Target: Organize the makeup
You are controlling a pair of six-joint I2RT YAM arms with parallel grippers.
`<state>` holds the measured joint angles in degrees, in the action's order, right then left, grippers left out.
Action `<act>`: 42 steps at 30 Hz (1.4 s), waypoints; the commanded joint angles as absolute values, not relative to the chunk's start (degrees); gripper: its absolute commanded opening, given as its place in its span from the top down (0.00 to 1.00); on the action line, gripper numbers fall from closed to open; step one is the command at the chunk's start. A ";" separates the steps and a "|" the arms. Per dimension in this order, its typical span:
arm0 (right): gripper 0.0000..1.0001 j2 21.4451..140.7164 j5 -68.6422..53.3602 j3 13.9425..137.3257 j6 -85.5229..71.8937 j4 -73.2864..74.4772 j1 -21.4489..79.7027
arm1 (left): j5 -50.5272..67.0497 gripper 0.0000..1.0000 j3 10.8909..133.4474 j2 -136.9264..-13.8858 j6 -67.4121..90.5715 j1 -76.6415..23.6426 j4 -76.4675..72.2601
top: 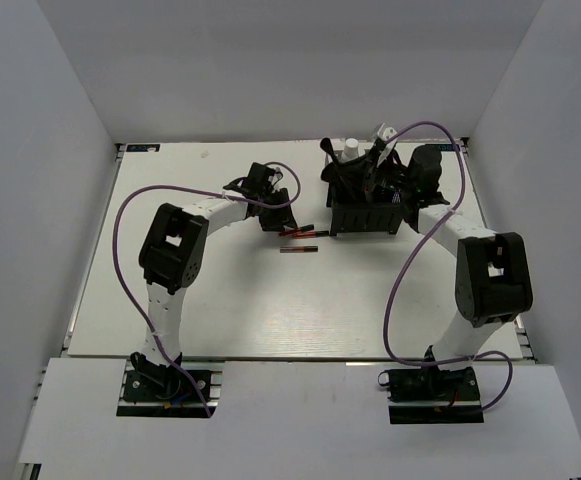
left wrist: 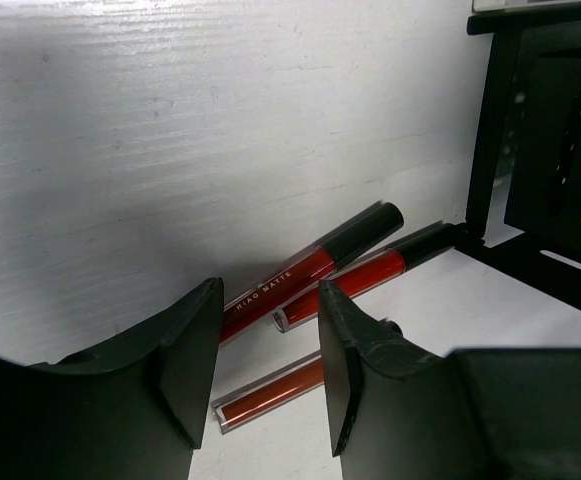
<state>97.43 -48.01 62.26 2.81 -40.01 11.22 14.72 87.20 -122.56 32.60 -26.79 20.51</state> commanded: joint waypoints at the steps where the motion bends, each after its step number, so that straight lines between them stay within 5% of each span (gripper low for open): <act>1: 1.00 98.17 -48.16 63.99 1.41 -47.55 10.37 | 14.59 0.47 85.78 -119.27 32.26 -26.72 22.94; 4: 0.99 99.05 -48.86 63.37 2.19 -47.72 9.93 | 14.68 0.46 85.96 -119.35 32.26 -26.72 23.29; 9: 0.61 100.19 -49.13 61.88 3.51 -46.76 8.70 | 14.50 0.47 86.75 -119.53 31.99 -26.72 24.08; 15: 0.47 100.81 -50.36 61.00 5.27 -45.70 7.47 | 14.33 0.47 86.75 -119.79 31.99 -26.72 24.08; 19: 0.52 98.45 -54.39 62.40 3.43 -46.32 6.68 | 14.24 0.47 87.10 -119.88 31.99 -26.72 24.35; 23: 0.87 94.84 -67.38 66.69 14.26 -31.96 7.47 | 14.24 0.47 87.19 -120.06 31.82 -26.72 24.26; 25: 1.00 94.40 -71.62 71.53 24.11 -9.23 9.22 | 14.24 0.47 87.36 -120.32 31.64 -26.72 24.43; 29: 1.00 95.80 -65.67 76.99 62.35 32.90 15.97 | 13.97 0.47 87.45 -120.59 31.47 -26.72 24.70; 30: 0.97 96.76 -60.78 76.99 69.45 37.40 17.47 | 13.63 0.47 87.63 -120.59 31.38 -26.72 24.78; 31: 0.84 97.20 -57.69 76.38 70.65 41.18 18.80 | 13.45 0.47 87.80 -120.67 31.38 -26.72 25.22; 34: 0.65 97.91 -47.57 72.96 64.96 38.16 24.51 | 12.83 0.47 88.33 -121.20 31.20 -26.72 26.01; 42: 0.56 102.91 -34.20 73.39 57.66 32.70 32.69 | 12.22 0.47 87.98 -121.20 30.85 -26.72 26.54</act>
<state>101.01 -41.30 71.50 58.81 31.94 31.42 14.13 87.50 -122.34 31.99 -26.79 23.11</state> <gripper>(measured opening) 0.439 0.528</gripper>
